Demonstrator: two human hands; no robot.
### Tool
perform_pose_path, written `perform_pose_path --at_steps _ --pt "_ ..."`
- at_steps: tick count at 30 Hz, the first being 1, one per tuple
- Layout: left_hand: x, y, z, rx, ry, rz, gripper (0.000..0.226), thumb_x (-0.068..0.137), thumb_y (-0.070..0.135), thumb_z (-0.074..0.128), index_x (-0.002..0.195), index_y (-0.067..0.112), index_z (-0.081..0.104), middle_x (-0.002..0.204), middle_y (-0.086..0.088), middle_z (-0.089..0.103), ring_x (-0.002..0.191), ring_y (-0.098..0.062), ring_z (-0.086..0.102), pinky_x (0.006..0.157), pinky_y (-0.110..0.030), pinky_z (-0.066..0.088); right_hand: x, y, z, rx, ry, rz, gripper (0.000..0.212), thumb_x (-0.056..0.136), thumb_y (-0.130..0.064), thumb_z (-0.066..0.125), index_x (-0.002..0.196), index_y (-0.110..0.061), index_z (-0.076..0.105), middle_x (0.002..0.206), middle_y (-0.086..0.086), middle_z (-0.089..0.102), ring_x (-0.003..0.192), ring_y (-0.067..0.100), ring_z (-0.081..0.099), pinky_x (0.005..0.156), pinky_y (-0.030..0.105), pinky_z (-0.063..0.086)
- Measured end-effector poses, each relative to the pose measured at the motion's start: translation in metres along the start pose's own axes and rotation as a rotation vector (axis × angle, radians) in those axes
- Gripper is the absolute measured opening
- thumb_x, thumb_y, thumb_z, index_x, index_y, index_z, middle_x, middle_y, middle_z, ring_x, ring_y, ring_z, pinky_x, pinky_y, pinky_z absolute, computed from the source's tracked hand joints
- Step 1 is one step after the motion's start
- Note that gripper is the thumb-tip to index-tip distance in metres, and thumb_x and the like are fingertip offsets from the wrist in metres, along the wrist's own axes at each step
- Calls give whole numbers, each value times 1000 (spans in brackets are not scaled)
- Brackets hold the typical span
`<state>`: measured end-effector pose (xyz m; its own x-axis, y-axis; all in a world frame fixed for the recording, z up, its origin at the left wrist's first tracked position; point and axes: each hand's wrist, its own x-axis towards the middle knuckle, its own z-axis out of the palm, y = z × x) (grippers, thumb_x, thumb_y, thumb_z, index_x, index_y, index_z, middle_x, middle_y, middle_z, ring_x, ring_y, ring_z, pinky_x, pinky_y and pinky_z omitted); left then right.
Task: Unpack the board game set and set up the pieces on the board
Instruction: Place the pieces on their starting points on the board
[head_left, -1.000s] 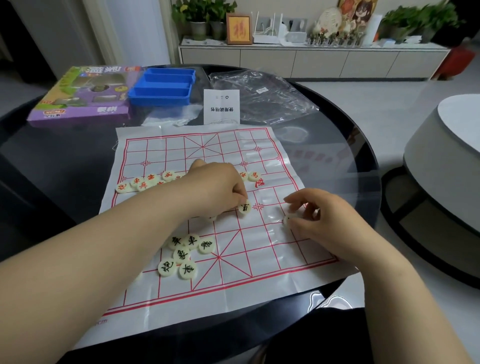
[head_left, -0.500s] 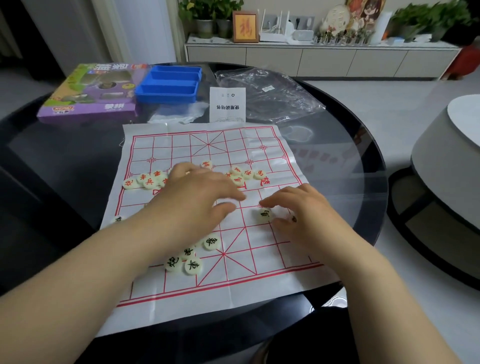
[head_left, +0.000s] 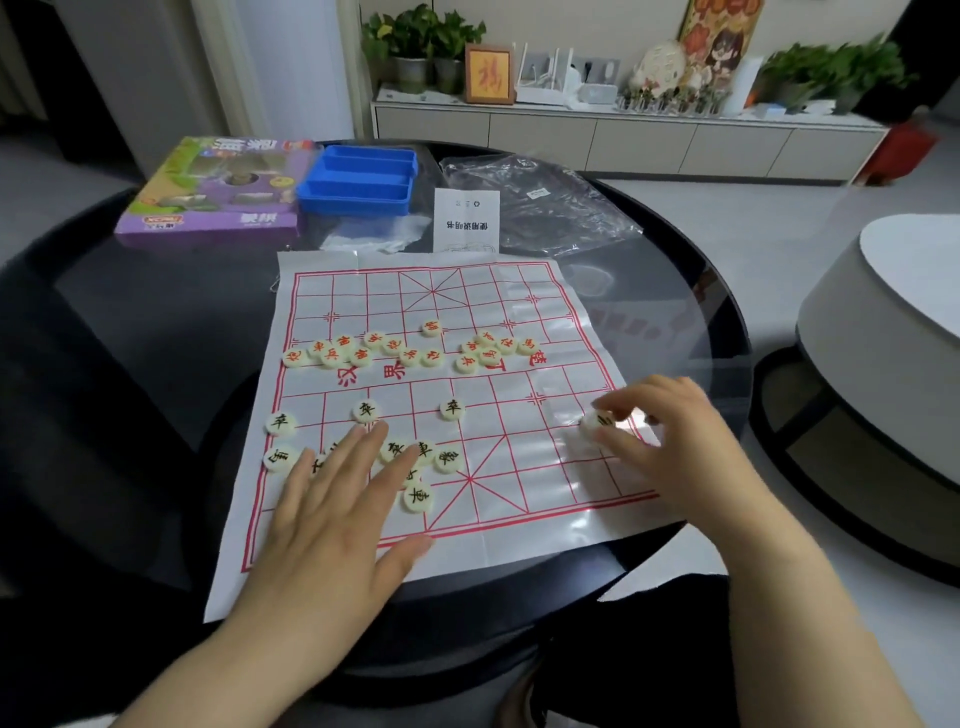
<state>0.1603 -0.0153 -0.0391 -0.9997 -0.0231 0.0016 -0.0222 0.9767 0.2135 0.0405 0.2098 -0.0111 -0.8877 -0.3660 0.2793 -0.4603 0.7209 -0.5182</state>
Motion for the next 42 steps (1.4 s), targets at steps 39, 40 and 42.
perform_pose_path --at_steps 39,40,42 --pt "8 -59 -6 -291 461 30 73 83 68 24 111 13 63 117 3 53 112 -13 36 104 -39 23 14 -86 64 6 -231 23 38 82 -31 62 117 -17 53 113 -2 51 107 13 45 76 17 30" --pt "8 -60 -4 -279 443 46 70 84 66 26 111 12 63 117 1 55 112 -13 36 105 -36 23 16 -87 67 11 -242 35 38 83 -31 61 117 -17 52 112 -3 49 103 13 45 76 18 31" --pt "9 -60 -2 -258 391 77 70 86 66 22 112 14 61 118 -4 58 113 -14 37 104 -27 18 18 -86 71 -1 -256 45 35 82 -30 62 113 -16 53 102 -5 43 93 10 41 73 18 31"
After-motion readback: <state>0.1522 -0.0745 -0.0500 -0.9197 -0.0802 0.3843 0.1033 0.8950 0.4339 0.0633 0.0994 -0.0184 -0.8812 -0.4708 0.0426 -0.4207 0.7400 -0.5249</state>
